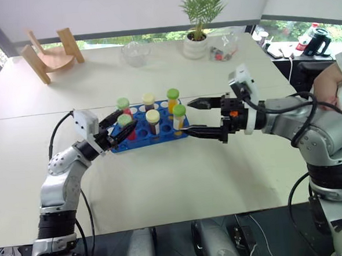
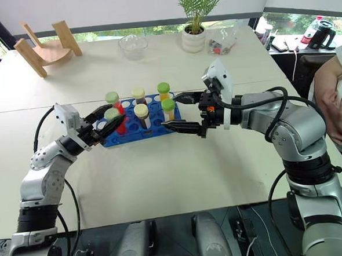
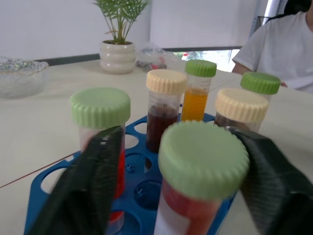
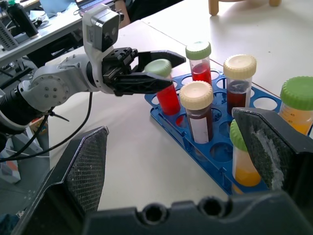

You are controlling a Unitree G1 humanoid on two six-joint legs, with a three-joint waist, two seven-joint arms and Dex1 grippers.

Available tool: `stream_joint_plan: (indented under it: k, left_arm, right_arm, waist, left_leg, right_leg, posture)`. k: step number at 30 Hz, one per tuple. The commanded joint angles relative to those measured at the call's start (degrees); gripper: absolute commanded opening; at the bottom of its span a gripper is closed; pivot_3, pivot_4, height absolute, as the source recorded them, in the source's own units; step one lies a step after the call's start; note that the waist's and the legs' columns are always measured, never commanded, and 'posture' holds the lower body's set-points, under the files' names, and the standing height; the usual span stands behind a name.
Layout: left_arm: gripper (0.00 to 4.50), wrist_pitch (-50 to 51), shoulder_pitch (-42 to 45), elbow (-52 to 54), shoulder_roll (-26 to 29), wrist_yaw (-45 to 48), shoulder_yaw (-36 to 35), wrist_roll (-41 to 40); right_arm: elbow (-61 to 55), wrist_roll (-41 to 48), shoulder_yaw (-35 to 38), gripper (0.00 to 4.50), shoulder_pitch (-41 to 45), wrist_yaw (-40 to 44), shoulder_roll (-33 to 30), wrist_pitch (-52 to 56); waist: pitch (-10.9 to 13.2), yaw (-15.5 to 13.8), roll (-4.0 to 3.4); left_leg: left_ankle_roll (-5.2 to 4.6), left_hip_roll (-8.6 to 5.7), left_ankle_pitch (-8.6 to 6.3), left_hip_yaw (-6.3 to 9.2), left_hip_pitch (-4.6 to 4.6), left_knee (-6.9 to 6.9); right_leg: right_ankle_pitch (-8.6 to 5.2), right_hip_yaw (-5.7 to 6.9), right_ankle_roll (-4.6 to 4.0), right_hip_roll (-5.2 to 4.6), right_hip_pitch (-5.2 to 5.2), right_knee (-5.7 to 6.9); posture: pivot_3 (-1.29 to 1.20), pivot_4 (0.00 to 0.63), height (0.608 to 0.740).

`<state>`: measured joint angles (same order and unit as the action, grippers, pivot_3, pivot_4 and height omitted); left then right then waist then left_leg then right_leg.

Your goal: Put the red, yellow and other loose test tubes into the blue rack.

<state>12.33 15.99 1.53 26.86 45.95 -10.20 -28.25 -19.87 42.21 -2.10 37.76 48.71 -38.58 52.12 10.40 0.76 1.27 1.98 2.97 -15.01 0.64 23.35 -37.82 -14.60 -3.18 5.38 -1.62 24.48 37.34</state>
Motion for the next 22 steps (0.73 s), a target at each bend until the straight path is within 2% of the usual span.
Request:
stream_joint_plan:
  k: [1,7,11,14,17,22]
  left_arm:
    - [4.16,4.43,1.25,3.95,3.89,0.13,-2.66,-2.65]
    - [4.16,17.77,-4.94,10.66,18.74,6.50,-8.40,-8.84]
    - [4.16,24.32,-13.74,11.77,26.57,11.69,-14.46,-12.06]
    - [4.16,26.98,-20.10,10.96,28.22,13.24,-15.63,-11.70]
    - [4.16,25.60,-24.15,10.19,28.60,14.38,-15.42,-9.46]
    - [4.16,23.83,-22.94,5.83,27.98,14.27,-15.40,-7.84]
  right_arm:
    - [-0.80,-0.01,0.57,4.50,0.64,0.87,-0.38,-0.95]
    - [-5.11,3.03,3.32,4.50,-5.05,3.84,-5.30,1.98]
    - [-8.88,3.55,5.08,4.50,-16.05,6.50,-10.86,1.98]
    - [-7.68,1.43,4.93,4.50,-23.06,6.42,-10.96,-0.85]
    - [-5.96,0.03,4.37,4.50,-25.51,5.71,-9.65,-2.72]
    - [-3.77,-2.31,2.83,4.50,-26.37,5.86,-8.45,-5.13]
  waist:
    - [0.00,0.03,0.00]
    - [0.03,0.20,-0.02]
    - [0.03,0.05,-0.02]
    - [0.03,0.02,-0.02]
    - [0.05,0.43,0.00]
    - [0.06,0.17,0.02]
  left_leg:
    - [0.00,0.00,0.00,0.00,0.00,0.00]
    - [0.00,0.01,0.00,-0.02,0.00,0.16]
    - [0.00,0.01,0.00,-0.07,-0.04,0.55]
    - [0.00,0.01,0.00,-0.07,-0.07,0.61]
    - [0.01,0.01,0.00,-0.16,-0.11,0.60]
    - [0.06,0.02,0.03,-0.14,-0.20,0.59]
  right_leg:
    - [0.00,0.00,0.00,0.00,0.00,-0.01]
    - [-0.02,0.00,-0.01,-0.02,0.04,-0.10]
    - [-0.06,-0.01,-0.06,-0.07,0.11,-0.28]
    - [-0.22,0.02,-0.27,-0.06,0.13,-0.26]
    - [-0.27,-0.07,-0.38,-0.07,0.14,-0.27]
    - [-0.25,-0.06,-0.50,-0.06,0.11,-0.25]
  posture:
    - [0.00,0.150,0.740]
    - [0.00,0.150,0.740]
    - [0.00,0.150,0.740]
    - [0.00,0.150,0.740]
    - [0.00,0.150,0.740]
    - [0.00,0.150,0.740]
